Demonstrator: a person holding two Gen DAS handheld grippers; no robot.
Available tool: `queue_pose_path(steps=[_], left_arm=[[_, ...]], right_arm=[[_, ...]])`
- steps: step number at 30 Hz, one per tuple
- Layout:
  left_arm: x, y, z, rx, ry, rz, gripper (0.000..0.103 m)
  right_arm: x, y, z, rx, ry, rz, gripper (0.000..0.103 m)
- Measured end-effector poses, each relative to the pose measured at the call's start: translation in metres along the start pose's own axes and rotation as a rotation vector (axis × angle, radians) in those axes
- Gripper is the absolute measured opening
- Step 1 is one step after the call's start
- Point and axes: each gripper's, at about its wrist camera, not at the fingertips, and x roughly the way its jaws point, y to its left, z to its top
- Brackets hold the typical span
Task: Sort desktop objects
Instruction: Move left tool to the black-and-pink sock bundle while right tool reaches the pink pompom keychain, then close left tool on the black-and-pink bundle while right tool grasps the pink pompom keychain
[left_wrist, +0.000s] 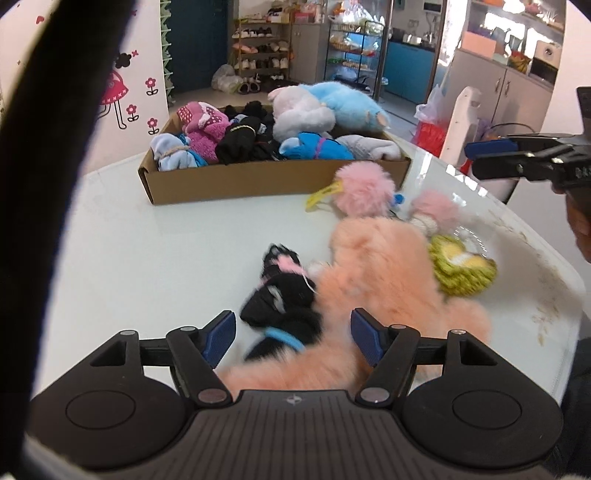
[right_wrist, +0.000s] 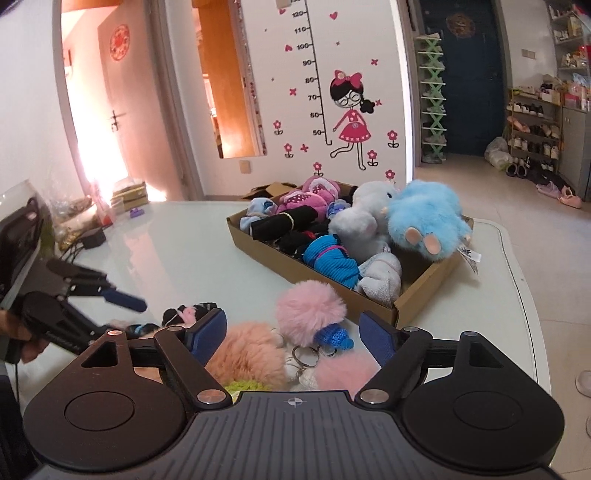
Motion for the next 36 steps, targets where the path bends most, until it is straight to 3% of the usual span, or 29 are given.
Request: queue_pose_path(steps=[5, 10, 14, 20, 27, 36], left_arm=[[-0.011, 0.001, -0.004, -0.044, -0.012, -0.031, 0.068], [-0.01, 0.015, 0.017, -0.096, -0.043, 0.006, 0.072], [0.014, 0.021, 0.036, -0.102, -0.008, 0.049, 0.073], [0.045, 0.025, 0.046, -0.226, 0.055, 0.059, 0.072], [0.063, 0.017, 0.047, -0.204, 0.122, 0.115, 0.072], [0.064, 0.03, 0.042, -0.201, 0.147, 0.151, 0.072]], right_arm=[[0.005, -0.004, -0.004, 0.021, 0.011, 0.0, 0.085], [0.023, -0.007, -0.001, 0.054, 0.007, 0.007, 0.085], [0.045, -0.002, -0.002, 0.069, 0.011, -0.007, 0.085], [0.069, 0.009, -0.007, 0.045, 0.006, -0.078, 0.085], [0.083, 0.011, -0.015, 0.01, 0.01, -0.151, 0.085], [0.09, 0.008, -0.016, 0.01, 0.018, -0.143, 0.085]])
